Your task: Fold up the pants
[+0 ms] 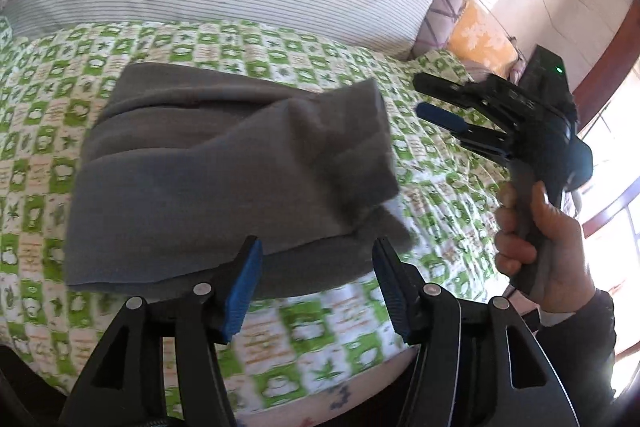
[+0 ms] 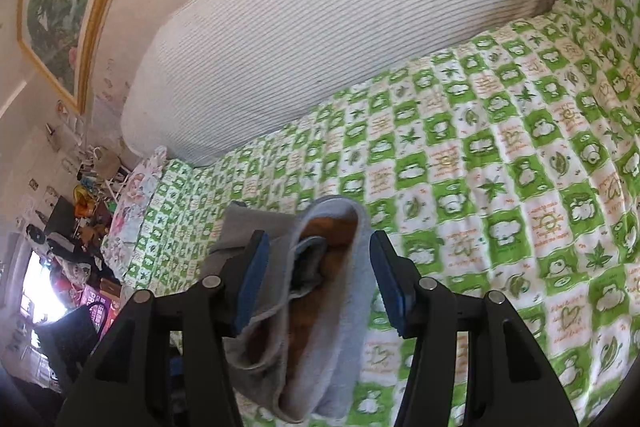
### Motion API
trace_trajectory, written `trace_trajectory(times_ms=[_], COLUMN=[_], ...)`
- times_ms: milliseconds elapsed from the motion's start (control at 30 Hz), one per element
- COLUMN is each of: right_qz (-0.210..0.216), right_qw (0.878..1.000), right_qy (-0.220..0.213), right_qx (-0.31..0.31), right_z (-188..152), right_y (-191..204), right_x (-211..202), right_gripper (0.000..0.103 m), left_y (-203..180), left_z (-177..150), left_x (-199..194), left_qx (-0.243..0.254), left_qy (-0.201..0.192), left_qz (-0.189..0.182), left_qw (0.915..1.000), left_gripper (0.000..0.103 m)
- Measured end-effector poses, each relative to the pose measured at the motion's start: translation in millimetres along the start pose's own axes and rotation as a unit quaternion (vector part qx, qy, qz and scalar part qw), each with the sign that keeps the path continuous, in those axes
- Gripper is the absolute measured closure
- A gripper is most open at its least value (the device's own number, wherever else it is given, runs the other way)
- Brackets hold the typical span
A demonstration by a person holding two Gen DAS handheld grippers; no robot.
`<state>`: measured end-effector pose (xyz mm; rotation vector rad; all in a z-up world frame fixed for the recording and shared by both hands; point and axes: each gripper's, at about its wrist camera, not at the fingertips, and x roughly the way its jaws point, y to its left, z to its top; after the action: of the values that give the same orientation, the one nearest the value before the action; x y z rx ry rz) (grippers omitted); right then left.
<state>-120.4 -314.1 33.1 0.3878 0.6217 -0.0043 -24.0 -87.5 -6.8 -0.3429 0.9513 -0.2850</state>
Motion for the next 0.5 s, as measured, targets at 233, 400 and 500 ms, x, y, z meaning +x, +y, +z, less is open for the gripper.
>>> trace_trajectory(times_ms=[233, 400, 500], right_qz=[0.005, -0.002, -0.032], right_qw=[1.000, 0.999, 0.997], right_qy=[0.007, 0.013, 0.014], right_qx=[-0.008, -0.033, -0.063], right_z=[-30.5, -60.0, -68.1], right_y=[32.7, 55.1, 67.7], right_x=[-3.3, -5.4, -1.5], right_gripper=[0.048, 0.048, 0.048], left_y=[35.1, 41.6, 33.0], left_z=[27.3, 66.4, 86.8], left_x=[-15.6, -7.3, 10.9], left_qx=[0.028, 0.095, 0.167], left_qy=[-0.005, 0.021, 0.052], left_qz=[0.014, 0.027, 0.046], left_qw=[0.9995, 0.9949, 0.9834], left_gripper=[0.044, 0.038, 0.038])
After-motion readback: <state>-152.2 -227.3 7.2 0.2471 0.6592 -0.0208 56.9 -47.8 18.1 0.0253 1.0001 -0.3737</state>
